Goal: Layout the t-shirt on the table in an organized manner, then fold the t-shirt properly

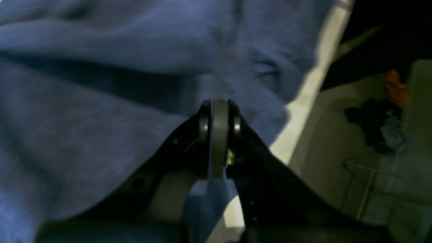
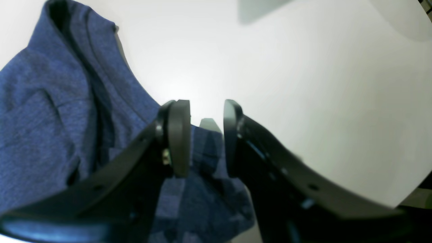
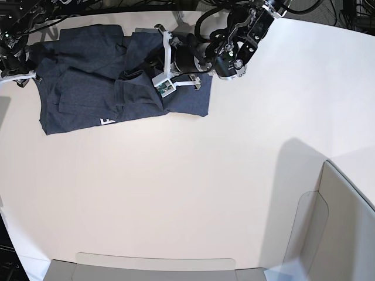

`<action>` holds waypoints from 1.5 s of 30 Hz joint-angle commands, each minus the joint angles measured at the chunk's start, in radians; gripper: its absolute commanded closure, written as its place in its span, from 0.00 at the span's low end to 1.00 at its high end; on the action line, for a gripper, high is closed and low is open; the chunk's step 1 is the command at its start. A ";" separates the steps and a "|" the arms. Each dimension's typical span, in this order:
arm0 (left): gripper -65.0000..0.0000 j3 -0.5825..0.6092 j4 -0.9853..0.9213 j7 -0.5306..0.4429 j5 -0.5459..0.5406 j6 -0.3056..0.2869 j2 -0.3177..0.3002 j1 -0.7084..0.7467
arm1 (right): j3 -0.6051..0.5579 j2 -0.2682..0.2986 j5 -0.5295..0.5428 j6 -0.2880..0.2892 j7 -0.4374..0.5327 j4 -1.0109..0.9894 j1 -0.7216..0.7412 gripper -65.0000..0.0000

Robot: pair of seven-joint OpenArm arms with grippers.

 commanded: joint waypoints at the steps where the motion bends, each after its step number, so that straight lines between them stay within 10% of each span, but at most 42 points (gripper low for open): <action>1: 1.00 -0.031 0.015 -0.019 -0.018 -0.004 0.003 -0.006 | 0.001 0.016 0.009 0.008 0.022 0.015 0.003 0.74; 21: 1.00 -0.111 -0.167 -0.022 -0.023 -0.010 0.162 -0.148 | 0.001 0.016 0.009 0.008 0.021 0.015 -0.006 0.74; 28: 1.00 -0.121 -0.097 -0.063 -0.023 -0.007 0.133 -0.157 | 0.002 0.024 0.009 0.014 0.024 0.015 -0.002 0.74; 45: 1.00 -0.121 -0.040 -0.068 -0.020 -0.004 0.023 -0.045 | 0.032 0.248 0.465 0.331 -0.050 -0.152 -0.019 0.65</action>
